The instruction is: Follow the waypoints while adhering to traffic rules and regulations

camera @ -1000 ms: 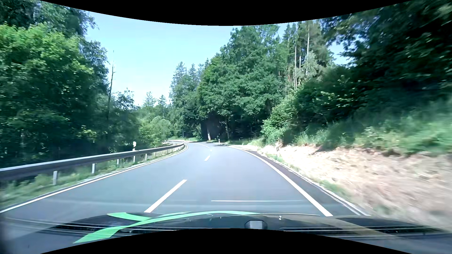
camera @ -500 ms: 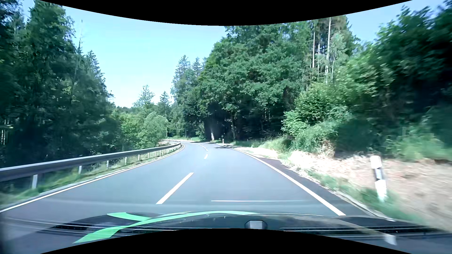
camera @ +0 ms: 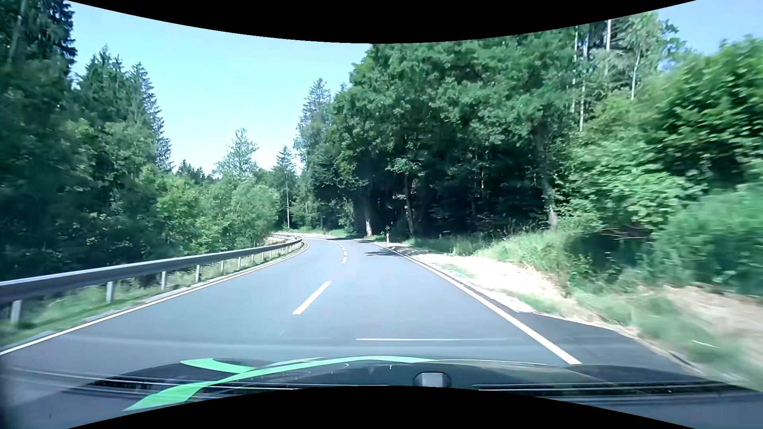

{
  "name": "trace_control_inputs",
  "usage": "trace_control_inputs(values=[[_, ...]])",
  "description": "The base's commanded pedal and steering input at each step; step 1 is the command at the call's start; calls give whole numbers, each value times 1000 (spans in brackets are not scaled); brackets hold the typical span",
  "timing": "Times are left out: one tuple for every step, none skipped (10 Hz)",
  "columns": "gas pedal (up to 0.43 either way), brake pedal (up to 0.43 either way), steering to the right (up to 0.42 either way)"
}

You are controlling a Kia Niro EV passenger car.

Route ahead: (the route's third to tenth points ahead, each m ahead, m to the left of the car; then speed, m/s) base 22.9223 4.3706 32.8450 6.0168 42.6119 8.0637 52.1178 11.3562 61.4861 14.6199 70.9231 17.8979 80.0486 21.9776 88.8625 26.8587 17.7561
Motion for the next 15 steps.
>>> trace_control_inputs(values=[[138, 0, -28], [138, 0, -30], [138, 0, -32], [138, 0, -32], [130, 0, -33], [110, 0, -36], [110, 0, -38], [118, 0, -38], [118, 0, -38], [138, 0, -38], [150, 0, -37], [157, 0, -35], [169, 0, -35], [169, 0, -35], [169, 0, -35]])
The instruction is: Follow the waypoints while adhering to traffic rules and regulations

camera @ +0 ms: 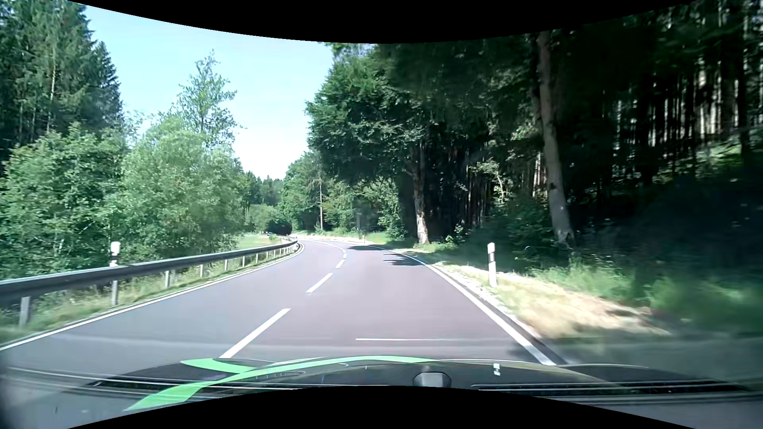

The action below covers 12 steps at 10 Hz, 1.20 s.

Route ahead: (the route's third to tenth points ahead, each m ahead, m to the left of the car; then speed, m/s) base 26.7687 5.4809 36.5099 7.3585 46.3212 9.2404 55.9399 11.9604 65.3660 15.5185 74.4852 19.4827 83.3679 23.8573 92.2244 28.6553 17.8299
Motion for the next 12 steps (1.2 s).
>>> trace_control_inputs(values=[[169, 0, -35], [169, 0, -35], [157, 0, -35], [150, 0, -35], [150, 0, -36], [150, 0, -37], [150, 0, -37], [150, 0, -37], [150, 0, -39], [150, 0, -40], [150, 0, -40], [150, 0, -40]])
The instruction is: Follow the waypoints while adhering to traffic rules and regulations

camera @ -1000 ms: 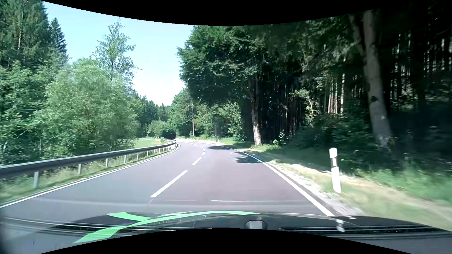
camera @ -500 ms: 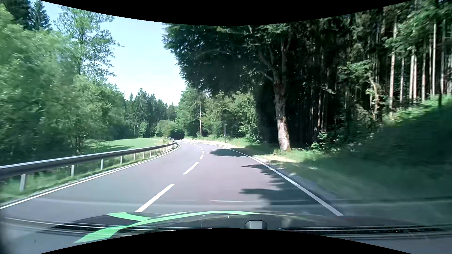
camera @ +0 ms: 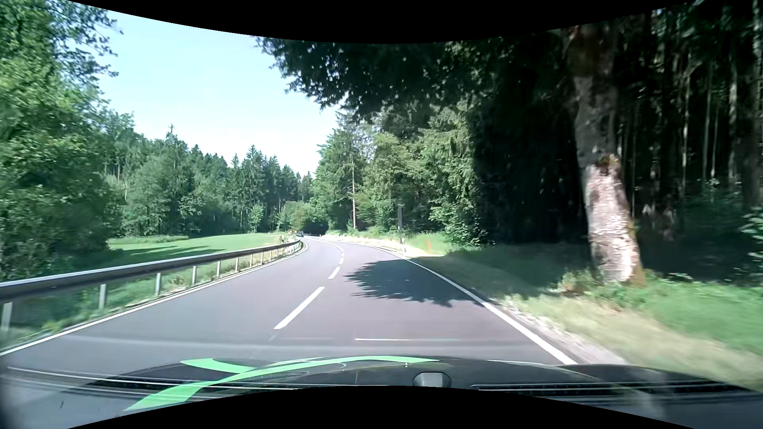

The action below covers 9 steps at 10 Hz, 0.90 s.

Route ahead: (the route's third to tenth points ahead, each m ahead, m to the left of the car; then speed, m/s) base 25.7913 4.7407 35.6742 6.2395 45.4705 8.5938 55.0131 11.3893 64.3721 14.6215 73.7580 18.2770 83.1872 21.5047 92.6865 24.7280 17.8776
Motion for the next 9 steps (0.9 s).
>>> trace_control_inputs(values=[[150, 0, -39], [150, 0, -37], [150, 0, -37], [150, 0, -37], [157, 0, -36], [157, 0, -35], [157, 0, -34], [118, 0, -34], [87, 0, -34]])
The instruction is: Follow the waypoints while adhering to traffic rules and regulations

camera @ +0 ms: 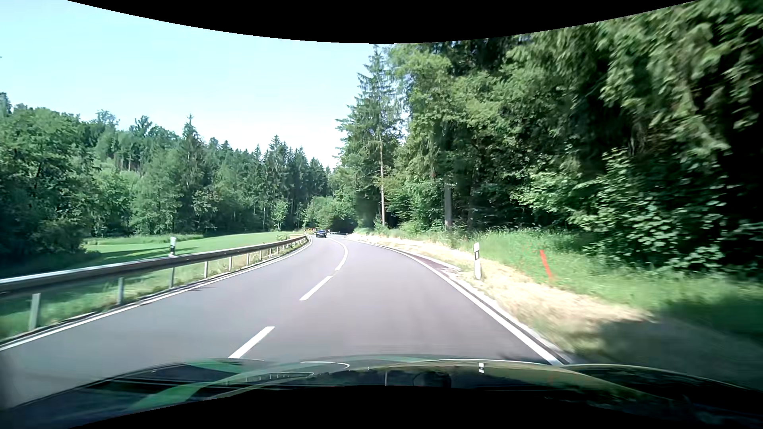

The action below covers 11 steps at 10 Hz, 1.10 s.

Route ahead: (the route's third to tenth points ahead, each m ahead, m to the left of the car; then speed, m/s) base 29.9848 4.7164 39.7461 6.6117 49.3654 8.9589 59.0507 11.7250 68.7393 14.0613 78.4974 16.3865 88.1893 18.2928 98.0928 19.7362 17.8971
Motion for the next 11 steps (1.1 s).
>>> trace_control_inputs(values=[[87, 0, -33], [87, 0, -33], [87, 0, -33], [87, 0, -33], [87, 0, -34], [87, 0, -34], [47, 0, -34], [47, 0, -35], [47, 0, -35], [47, 0, -36], [47, 0, -38]])
